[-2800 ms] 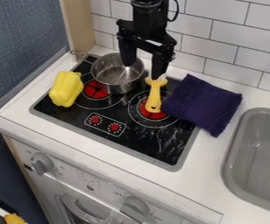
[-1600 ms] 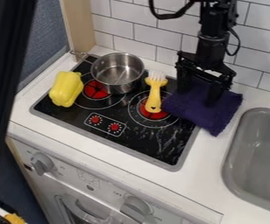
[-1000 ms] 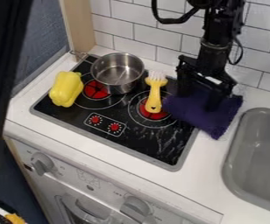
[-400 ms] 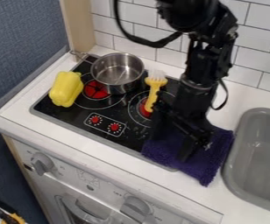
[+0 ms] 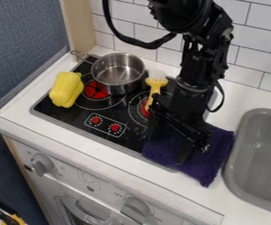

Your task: Put the violet cloth in the bottom right corner of the stove

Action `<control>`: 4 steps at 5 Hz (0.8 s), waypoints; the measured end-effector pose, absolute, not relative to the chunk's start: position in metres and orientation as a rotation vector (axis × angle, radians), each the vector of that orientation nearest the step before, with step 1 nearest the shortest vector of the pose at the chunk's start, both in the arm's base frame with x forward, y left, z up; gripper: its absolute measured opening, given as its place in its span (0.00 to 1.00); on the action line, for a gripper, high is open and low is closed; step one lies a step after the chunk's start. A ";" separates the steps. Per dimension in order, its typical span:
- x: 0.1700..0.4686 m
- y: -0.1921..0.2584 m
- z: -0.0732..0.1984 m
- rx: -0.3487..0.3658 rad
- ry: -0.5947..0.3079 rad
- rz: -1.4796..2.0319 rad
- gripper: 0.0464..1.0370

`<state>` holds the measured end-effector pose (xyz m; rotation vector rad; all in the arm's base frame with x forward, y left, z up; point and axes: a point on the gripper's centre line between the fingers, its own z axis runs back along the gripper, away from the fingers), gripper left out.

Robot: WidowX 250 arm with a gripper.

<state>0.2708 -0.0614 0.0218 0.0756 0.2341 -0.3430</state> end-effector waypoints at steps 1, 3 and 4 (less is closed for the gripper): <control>0.282 -0.061 0.057 0.084 0.077 -0.325 0.96; 0.281 -0.050 0.089 0.064 -0.039 -0.249 0.96; 0.283 -0.052 0.088 0.048 -0.051 -0.255 0.96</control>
